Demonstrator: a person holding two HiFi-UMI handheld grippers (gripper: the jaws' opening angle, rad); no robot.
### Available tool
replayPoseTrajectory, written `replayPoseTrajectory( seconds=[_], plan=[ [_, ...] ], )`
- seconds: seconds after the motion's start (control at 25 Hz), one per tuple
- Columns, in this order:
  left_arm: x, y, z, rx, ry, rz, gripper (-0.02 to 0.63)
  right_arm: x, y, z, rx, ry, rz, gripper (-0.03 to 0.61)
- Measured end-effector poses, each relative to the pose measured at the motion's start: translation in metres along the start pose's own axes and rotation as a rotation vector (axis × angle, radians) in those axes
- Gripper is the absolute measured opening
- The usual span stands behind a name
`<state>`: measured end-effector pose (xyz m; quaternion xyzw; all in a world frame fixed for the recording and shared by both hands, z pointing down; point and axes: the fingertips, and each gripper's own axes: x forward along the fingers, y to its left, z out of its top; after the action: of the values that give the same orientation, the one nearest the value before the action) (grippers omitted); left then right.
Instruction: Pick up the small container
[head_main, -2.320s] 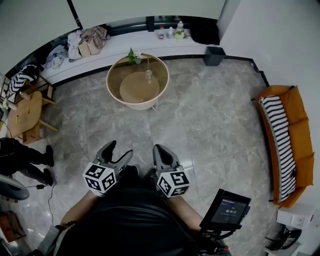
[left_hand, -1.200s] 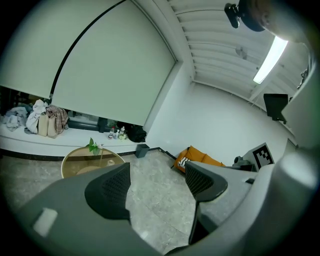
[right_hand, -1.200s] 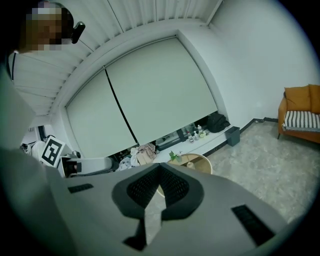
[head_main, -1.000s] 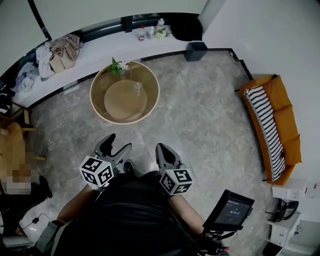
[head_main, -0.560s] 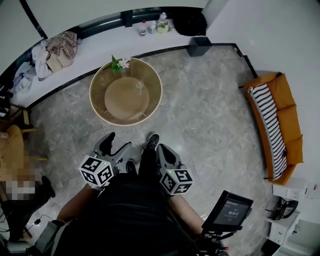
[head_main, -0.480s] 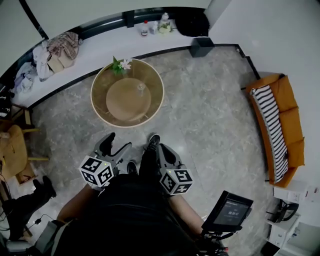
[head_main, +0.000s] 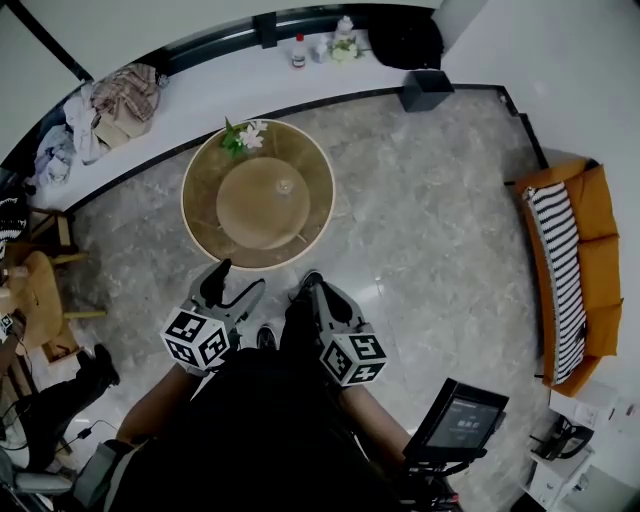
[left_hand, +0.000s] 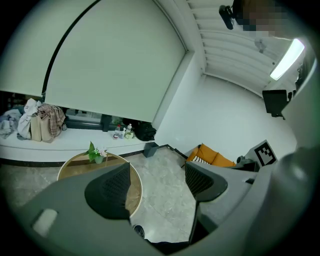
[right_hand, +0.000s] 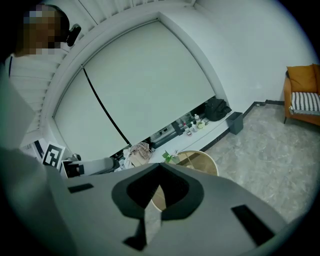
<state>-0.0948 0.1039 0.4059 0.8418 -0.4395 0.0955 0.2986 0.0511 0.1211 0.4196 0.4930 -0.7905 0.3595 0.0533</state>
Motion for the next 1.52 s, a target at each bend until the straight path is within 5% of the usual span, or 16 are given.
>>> replayPoseTrajectory(
  seconds=[0.64, 0.88, 1.04, 1.16, 1.52],
  plan=[
    [0.132, 0.050, 0.030, 0.026, 0.070, 0.167, 0.350, 0.080, -0.111, 0.067, 0.035, 0.069, 0.034, -0.005],
    [0.153, 0.065, 0.033, 0.107, 0.093, 0.179, 0.350, 0.099, -0.123, 0.079, 0.008, 0.078, 0.041, -0.005],
    [0.171, 0.084, 0.032, 0.213, 0.104, 0.177, 0.339, 0.121, -0.130, 0.074, 0.034, 0.073, 0.013, -0.005],
    [0.186, 0.096, 0.025, 0.267, 0.106, 0.154, 0.268, 0.135, -0.135, 0.065, 0.044, 0.076, -0.014, -0.005],
    [0.250, 0.154, -0.028, 0.282, 0.216, 0.083, 0.269, 0.175, -0.155, 0.022, 0.114, 0.107, -0.092, -0.005]
  ],
)
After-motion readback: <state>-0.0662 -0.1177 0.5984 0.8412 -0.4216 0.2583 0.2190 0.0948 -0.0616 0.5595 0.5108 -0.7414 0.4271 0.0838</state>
